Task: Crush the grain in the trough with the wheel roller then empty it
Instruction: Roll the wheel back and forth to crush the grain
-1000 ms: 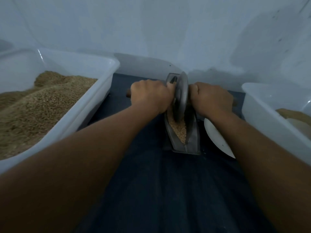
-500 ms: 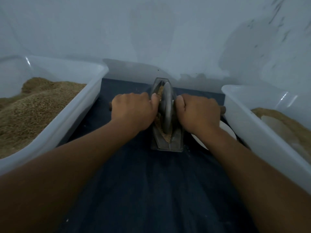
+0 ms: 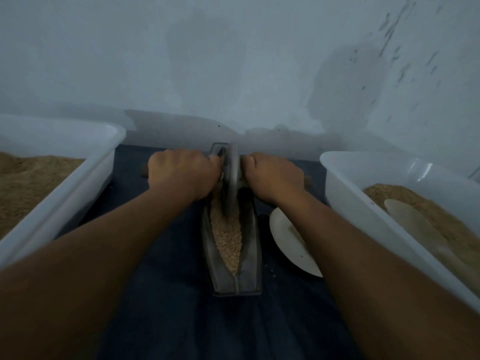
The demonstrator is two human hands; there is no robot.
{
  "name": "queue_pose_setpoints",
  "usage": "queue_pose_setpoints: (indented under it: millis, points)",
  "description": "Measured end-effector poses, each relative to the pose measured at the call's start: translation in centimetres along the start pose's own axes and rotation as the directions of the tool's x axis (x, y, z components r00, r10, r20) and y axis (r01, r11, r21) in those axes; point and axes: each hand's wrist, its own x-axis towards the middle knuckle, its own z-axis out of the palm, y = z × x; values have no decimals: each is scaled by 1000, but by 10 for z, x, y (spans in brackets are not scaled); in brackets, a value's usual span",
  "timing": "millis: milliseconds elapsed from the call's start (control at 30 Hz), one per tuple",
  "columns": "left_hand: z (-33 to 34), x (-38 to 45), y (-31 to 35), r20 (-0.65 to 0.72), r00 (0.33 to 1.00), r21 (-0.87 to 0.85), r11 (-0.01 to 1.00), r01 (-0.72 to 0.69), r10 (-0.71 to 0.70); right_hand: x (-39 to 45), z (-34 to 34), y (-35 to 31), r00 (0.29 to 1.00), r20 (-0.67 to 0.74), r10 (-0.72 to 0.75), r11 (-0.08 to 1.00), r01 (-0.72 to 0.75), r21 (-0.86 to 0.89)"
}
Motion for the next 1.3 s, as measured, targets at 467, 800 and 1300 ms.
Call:
queue_pose_setpoints:
  millis: [467, 800, 1300]
  points:
    - [6, 7, -12, 154, 978, -36, 989, 145, -138, 17, 0, -12, 996, -48, -77, 996, 75, -41]
    - [-13, -37, 0, 37, 998, 43, 998, 42, -44, -32, -4, -6, 982, -155, -109, 993, 100, -68]
    - [-13, -50, -3, -3, 996, 23, 996, 86, -86, -52, -10, -9, 962, -231, -145, 986, 120, -118]
